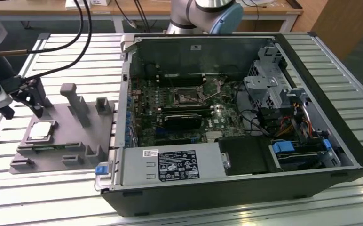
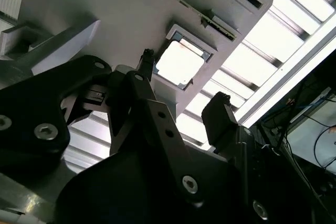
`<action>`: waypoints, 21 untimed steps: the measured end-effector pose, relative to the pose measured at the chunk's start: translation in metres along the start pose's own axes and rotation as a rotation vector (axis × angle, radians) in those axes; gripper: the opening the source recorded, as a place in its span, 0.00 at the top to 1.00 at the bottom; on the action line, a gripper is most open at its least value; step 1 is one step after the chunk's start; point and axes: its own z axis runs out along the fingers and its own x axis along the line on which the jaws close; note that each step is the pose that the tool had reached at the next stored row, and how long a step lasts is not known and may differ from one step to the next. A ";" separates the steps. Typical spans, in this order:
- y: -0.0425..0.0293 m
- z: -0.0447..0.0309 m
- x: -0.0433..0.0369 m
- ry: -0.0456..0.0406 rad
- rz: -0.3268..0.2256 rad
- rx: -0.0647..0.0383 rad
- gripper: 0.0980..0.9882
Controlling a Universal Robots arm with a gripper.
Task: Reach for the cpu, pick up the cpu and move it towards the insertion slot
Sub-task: 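Pick up the cpu and move it towards the insertion slot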
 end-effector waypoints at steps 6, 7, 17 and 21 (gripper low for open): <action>-0.0016 0.0080 0.0000 -0.0001 0.000 -0.001 0.30; -0.0017 0.0099 0.0000 0.0000 0.000 -0.001 0.30; -0.0022 0.0271 0.0017 0.0026 0.005 -0.002 0.30; -0.0017 0.0344 0.0021 0.0023 0.011 -0.002 0.30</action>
